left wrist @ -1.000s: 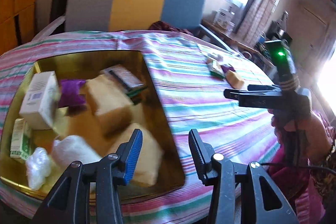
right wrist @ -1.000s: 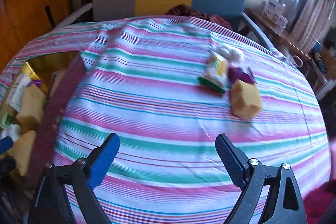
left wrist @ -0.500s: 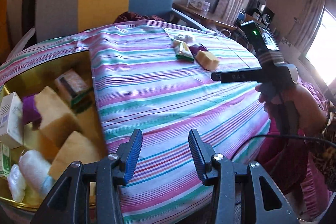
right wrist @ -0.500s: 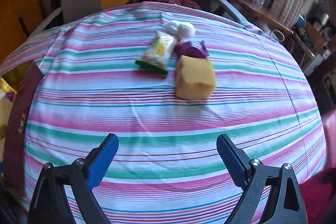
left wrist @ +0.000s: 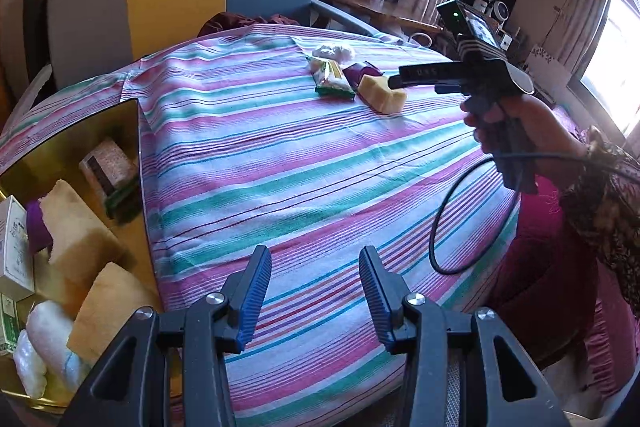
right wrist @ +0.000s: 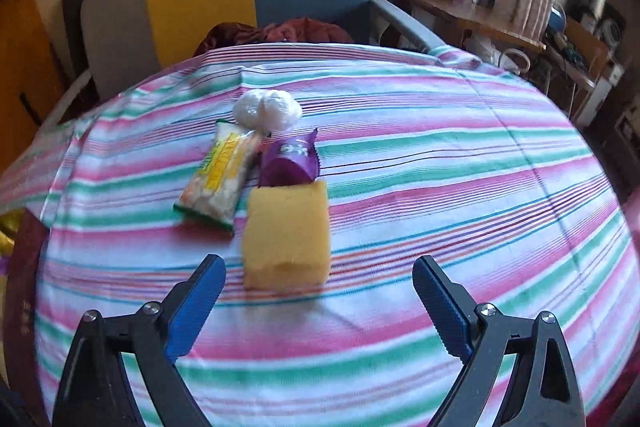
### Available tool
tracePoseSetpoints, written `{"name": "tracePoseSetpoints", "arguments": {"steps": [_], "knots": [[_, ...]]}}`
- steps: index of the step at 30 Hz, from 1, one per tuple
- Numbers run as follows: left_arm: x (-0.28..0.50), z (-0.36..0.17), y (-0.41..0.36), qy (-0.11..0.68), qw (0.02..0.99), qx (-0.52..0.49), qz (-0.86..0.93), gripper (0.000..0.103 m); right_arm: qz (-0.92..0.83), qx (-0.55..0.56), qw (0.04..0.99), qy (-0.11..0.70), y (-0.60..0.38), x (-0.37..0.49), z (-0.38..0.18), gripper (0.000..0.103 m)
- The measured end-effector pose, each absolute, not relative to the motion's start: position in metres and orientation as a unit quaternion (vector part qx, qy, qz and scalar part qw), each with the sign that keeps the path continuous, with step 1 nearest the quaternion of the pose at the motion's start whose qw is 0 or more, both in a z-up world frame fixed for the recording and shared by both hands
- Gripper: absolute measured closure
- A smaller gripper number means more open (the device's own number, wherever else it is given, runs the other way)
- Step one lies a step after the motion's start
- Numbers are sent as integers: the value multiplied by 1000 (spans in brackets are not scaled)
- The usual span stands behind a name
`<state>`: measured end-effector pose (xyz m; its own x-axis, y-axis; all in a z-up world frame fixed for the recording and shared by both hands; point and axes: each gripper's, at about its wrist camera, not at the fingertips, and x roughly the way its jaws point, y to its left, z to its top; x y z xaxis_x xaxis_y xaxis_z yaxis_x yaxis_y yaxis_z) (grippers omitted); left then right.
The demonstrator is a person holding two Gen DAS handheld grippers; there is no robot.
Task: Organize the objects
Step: 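Withdraw both tools from the tray toward the remaining items, then grasp the small yellow sponge with the right tool while the left reaches the WEIDAN bag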
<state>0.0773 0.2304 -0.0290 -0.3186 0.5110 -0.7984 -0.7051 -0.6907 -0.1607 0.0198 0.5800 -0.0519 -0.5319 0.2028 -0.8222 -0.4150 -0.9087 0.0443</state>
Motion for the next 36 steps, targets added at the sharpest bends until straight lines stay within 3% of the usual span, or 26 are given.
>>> {"name": "tracePoseSetpoints", "arguments": {"steps": [6,8,10,14,19,24,30,36], "knots": [[79,-29,243,117,380,-444,803,57,879,-440,141,118,573,1,-65,12],[79,-28,249,120,384,-443,801,57,878,-446,143,103,569,-4,-70,19],[79,-28,255,121,386,-442,800,57,868,-466,141,98,568,-11,-79,38],[74,-29,266,123,389,-445,797,57,857,-488,130,107,569,-15,-92,47],[63,-25,279,121,387,-436,804,57,857,-487,132,108,568,-13,-84,48],[44,-15,303,121,377,-415,819,57,842,-487,164,164,590,4,-78,48],[5,-22,361,123,364,-418,823,53,828,-471,214,216,624,24,-70,48],[-46,-43,427,125,355,-438,816,52,829,-462,231,215,634,24,-65,48]]}}
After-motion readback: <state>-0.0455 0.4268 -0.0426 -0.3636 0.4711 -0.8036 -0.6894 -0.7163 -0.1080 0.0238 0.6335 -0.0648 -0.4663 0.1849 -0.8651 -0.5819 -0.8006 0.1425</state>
